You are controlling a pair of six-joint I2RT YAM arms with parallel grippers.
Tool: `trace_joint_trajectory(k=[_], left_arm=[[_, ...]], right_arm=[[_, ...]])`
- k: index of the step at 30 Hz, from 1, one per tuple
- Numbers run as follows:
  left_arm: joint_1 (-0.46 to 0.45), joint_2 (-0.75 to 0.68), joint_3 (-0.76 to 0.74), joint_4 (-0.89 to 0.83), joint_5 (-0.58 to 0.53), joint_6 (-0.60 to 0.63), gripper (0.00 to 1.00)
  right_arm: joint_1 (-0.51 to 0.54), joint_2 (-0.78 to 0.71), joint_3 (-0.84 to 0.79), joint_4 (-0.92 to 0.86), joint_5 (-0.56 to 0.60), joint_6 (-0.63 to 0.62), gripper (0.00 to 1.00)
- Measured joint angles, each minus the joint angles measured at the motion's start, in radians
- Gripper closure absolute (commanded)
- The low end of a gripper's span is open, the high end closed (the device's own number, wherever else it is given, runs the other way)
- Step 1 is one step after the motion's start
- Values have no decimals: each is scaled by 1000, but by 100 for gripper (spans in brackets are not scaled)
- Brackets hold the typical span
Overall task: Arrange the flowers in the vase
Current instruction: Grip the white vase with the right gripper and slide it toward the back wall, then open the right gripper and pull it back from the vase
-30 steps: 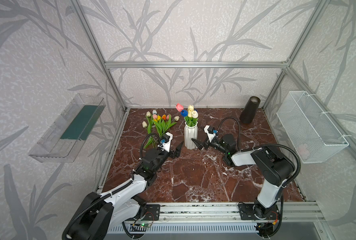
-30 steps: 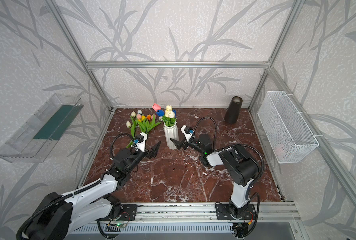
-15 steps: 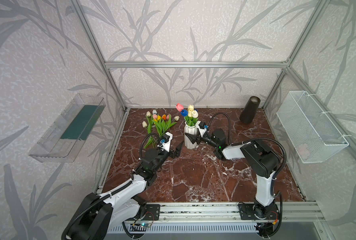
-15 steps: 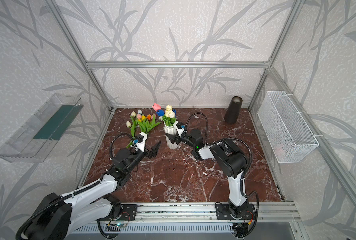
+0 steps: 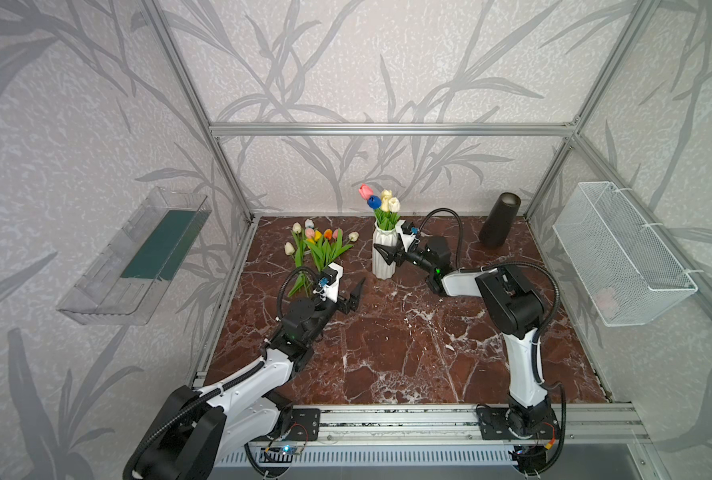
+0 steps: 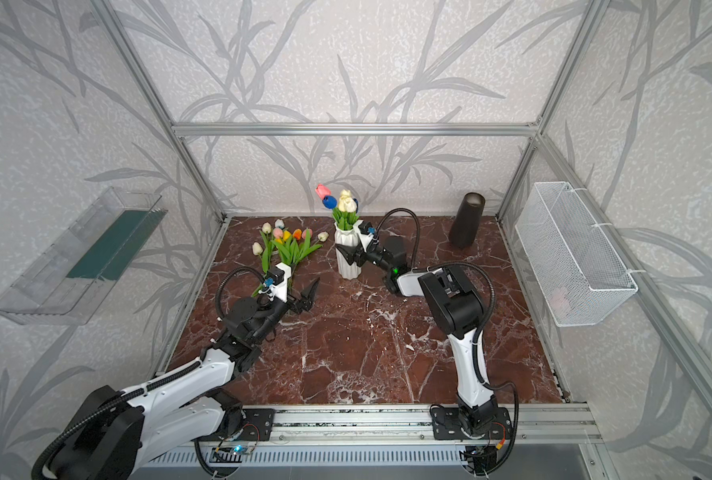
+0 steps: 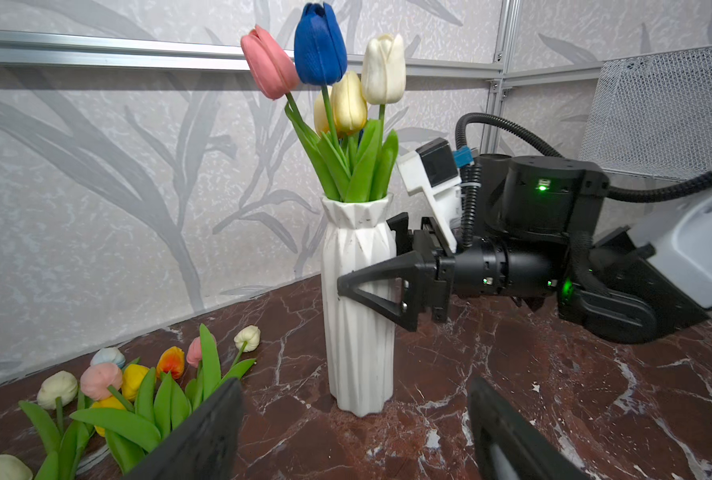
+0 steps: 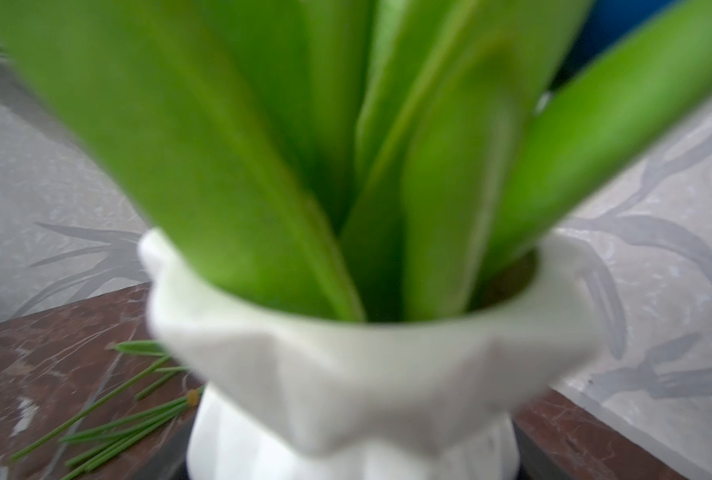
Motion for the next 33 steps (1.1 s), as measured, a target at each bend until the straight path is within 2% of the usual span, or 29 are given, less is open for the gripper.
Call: trace_joint_trajectory(k=[7,15,19,21,24,27,30,33], left_arm=[[1,13,0,0,-16,8,15],[5,16,0,0,-24,16,15],[6,18,0,-1,-25,17,15],[7,18,0,-2,-26,17,15],[7,9,0,-6,-28,21,15],[7,-3,0,-13,-34,25,15],[7,-14,0,-22,-39,25,15],[7,-21,0,-30,-41,25,15]], right_arm=[[-51,225,383,-115,5,-8,66],[-50,462,788,-209,-23,-6,66],[-38,566,991,-296,-31,-16,61],[-33,610,1081,-346,-29,-26,55],[-29,661,1192,-416,-25,-38,27],[-26,670,1220,-451,-19,-49,12],[-26,670,1223,-446,-9,-63,1],[-27,669,1217,-439,2,-68,1]])
